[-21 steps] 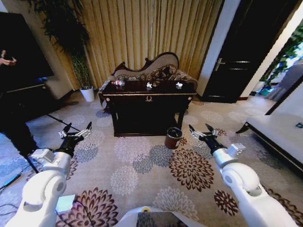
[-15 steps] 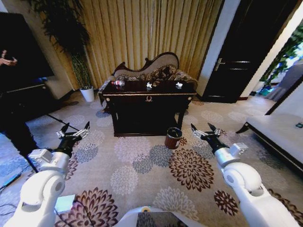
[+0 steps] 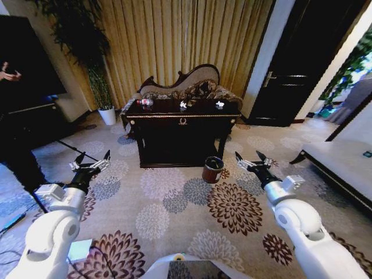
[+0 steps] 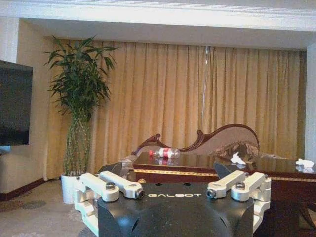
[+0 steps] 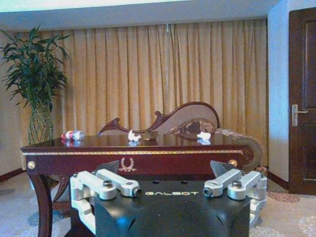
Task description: Move to the front of the table and place the trash on the table into the trash bin.
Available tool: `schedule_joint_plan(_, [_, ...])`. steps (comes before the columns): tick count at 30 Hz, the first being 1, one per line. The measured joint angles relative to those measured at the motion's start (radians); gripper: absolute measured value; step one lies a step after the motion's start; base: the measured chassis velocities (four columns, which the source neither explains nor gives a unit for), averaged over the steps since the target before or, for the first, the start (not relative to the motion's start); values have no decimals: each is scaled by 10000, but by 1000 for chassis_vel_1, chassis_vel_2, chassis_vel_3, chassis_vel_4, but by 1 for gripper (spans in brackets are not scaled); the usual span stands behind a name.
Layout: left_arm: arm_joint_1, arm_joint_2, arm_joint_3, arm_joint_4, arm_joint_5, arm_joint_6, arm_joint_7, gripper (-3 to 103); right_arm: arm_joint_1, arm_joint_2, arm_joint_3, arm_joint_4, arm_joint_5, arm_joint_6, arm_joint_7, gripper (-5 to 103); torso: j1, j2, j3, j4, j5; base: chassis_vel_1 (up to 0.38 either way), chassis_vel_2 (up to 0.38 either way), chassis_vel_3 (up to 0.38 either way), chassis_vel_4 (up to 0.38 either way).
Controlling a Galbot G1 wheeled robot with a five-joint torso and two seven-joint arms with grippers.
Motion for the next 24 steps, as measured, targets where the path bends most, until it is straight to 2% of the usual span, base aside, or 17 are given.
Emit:
schedule_joint_plan(13, [5, 12, -37, 33, 1, -119, 123, 100, 11, -3, -2, -26, -21, -1, -15, 100, 0, 0, 0, -1, 0, -28, 23, 20, -26])
schedule_joint_plan(24, [58, 2, -118, 110, 1, -218, 249, 100, -5, 3, -21, -37, -46, -1, -23, 100, 1, 0, 0, 0, 0, -84, 88, 101, -68])
